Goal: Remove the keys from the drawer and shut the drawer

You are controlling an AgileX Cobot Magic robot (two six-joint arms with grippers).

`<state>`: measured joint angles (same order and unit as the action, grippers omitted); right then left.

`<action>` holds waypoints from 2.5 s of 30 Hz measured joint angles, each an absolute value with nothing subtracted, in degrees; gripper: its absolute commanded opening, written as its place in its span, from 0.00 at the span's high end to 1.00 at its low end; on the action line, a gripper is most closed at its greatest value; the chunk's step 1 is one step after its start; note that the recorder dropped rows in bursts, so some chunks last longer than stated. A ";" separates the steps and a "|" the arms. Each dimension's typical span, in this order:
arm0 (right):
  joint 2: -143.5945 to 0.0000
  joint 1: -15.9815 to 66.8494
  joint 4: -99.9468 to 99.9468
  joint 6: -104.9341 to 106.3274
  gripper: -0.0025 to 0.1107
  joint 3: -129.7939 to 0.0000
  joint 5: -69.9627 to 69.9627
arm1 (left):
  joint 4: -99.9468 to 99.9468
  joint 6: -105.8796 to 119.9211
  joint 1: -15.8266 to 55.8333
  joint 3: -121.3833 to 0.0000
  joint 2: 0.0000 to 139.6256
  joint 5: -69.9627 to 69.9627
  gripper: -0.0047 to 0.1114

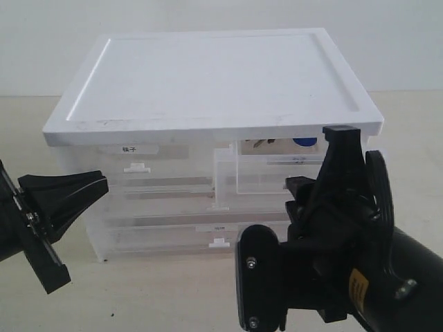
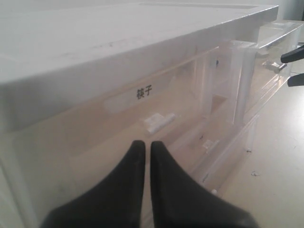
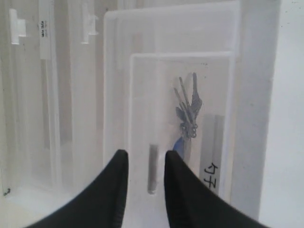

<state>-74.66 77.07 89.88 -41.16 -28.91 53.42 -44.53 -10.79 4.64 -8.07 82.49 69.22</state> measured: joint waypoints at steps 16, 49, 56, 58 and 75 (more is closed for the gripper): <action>-74.66 73.21 90.75 -42.49 0.97 -28.91 51.49 | -45.25 -11.00 4.64 -8.07 82.49 69.22 0.92; -58.95 88.44 64.74 -33.97 0.70 -35.49 56.90 | -45.04 -11.08 4.64 -8.07 82.49 69.22 0.92; -58.71 84.34 56.07 -31.93 0.75 -47.60 61.96 | -45.95 -11.31 4.64 -8.07 82.49 69.22 0.92; -59.55 78.70 49.53 -27.32 0.75 -49.98 61.96 | -46.57 -11.35 4.64 -8.07 82.49 69.22 0.92; -67.94 50.87 12.44 21.35 0.59 -60.40 54.81 | -50.12 -12.57 4.64 -9.01 82.49 69.22 0.92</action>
<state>-67.94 50.87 12.44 21.35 -60.40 54.81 -50.12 -12.57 4.64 -9.01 82.49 69.22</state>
